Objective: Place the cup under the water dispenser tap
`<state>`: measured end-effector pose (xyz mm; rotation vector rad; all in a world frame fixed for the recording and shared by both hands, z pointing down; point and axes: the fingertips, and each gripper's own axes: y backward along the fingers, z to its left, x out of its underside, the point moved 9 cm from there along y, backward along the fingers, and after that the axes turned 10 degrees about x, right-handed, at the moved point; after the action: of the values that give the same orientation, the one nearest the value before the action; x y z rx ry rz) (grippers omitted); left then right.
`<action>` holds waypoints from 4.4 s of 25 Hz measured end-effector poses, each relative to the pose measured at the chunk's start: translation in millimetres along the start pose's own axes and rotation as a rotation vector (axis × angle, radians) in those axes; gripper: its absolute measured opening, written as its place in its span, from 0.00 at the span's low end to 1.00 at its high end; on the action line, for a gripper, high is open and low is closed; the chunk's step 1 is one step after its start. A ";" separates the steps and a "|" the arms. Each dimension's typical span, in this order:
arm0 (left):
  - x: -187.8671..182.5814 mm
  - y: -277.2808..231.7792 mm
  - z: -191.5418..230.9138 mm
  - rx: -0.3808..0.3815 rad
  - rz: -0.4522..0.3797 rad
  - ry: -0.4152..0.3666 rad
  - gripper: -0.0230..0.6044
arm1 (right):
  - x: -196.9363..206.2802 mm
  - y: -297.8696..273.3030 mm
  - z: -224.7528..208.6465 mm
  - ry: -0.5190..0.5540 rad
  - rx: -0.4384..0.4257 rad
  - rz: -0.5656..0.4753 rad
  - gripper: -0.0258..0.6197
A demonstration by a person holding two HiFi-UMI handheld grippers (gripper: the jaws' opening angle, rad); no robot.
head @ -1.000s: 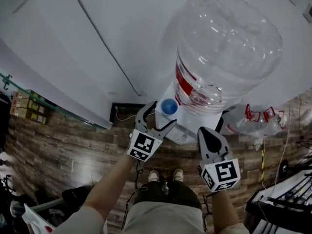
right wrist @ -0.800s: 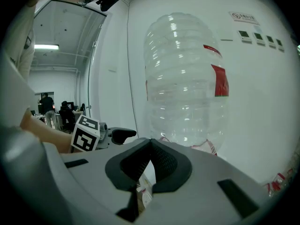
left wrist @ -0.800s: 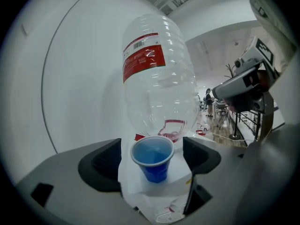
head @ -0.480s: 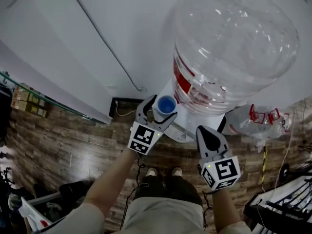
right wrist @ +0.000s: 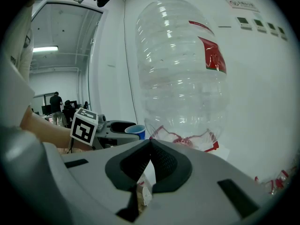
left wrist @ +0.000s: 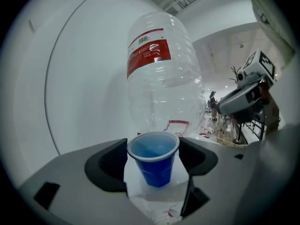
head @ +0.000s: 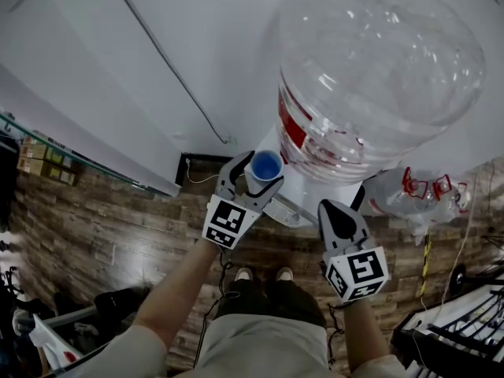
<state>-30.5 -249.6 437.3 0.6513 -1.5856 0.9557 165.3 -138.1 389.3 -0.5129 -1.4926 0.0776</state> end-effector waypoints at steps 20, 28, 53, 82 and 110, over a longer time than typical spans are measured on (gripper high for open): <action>26.7 89.2 -29.9 -0.020 -0.006 -0.057 0.58 | 5.7 -6.4 51.5 0.035 -0.103 0.016 0.05; 73.8 93.7 -33.6 -0.011 -0.023 -0.045 0.58 | 31.5 -18.3 68.5 0.029 -0.107 -0.017 0.05; 267.6 -6.8 -57.5 0.073 0.087 0.000 0.58 | 162.3 -75.1 82.8 0.018 -0.147 0.012 0.05; 313.9 -59.8 -65.7 0.102 0.093 0.049 0.72 | 200.6 -77.7 82.3 -0.051 -0.170 0.037 0.05; 37.2 124.7 -19.7 -0.022 0.070 0.070 0.34 | -31.2 -1.9 83.5 0.037 -0.136 -0.120 0.05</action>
<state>-131.1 -165.0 444.9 0.5446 -1.5634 1.0009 81.5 -127.8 360.4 -0.5298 -1.4957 -0.1281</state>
